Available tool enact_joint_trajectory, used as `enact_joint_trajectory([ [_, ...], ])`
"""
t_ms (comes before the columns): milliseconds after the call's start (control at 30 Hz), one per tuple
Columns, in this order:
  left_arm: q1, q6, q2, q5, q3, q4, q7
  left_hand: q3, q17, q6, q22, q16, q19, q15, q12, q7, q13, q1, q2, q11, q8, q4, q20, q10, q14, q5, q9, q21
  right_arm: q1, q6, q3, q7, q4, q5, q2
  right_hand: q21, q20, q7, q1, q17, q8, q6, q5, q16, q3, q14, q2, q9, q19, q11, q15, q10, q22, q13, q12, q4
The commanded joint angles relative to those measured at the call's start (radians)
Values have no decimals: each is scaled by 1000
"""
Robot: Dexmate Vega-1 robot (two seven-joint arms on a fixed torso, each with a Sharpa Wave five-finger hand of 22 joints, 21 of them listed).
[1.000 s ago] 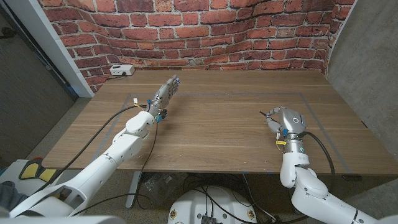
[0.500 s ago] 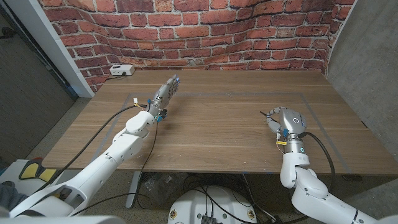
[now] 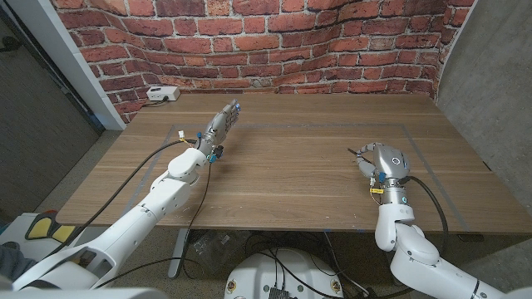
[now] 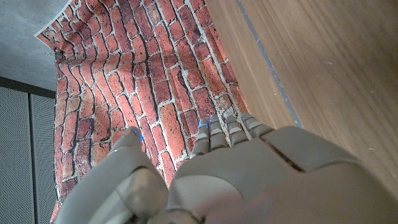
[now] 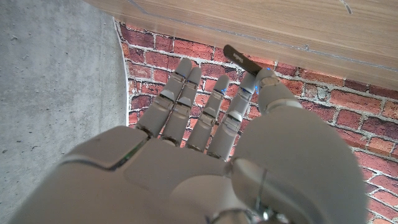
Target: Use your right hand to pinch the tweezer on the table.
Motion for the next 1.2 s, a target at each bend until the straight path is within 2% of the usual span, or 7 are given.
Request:
enact_joint_trajectory([
  [33,-3,4,0,4,1,-5,5,-2,3,2,6,-3,-4,-4,-3,0,3,9,-1,1,-3,-3,4,-2,2,-1,3,0,2,2,-1,7,4,-1,-2,1,-21,-1,-9,2,-2,-4,-2,-2,1,-8,-2,1,-6,-3,-50,-6,4,1,-4,7],
  [733,-8,5,-9,7,5,-1,11,-4,3,1,6,-4,-5,-3,-3,0,3,10,0,2,-3,-3,2,-3,0,-1,3,0,0,2,2,9,2,5,-3,0,-19,-3,-12,1,-16,-24,-2,-5,-1,-14,-9,0,-12,-1,-48,-10,4,1,-10,6],
  [1200,-7,6,-15,7,7,0,19,-6,3,0,6,-3,-5,-3,-2,0,3,10,0,0,-3,-3,2,-3,0,-1,3,1,-3,1,-4,44,-2,11,-28,0,-19,-2,-13,2,-17,-20,-1,-4,-1,-14,-8,0,-12,0,-48,-9,4,1,-12,7],
])
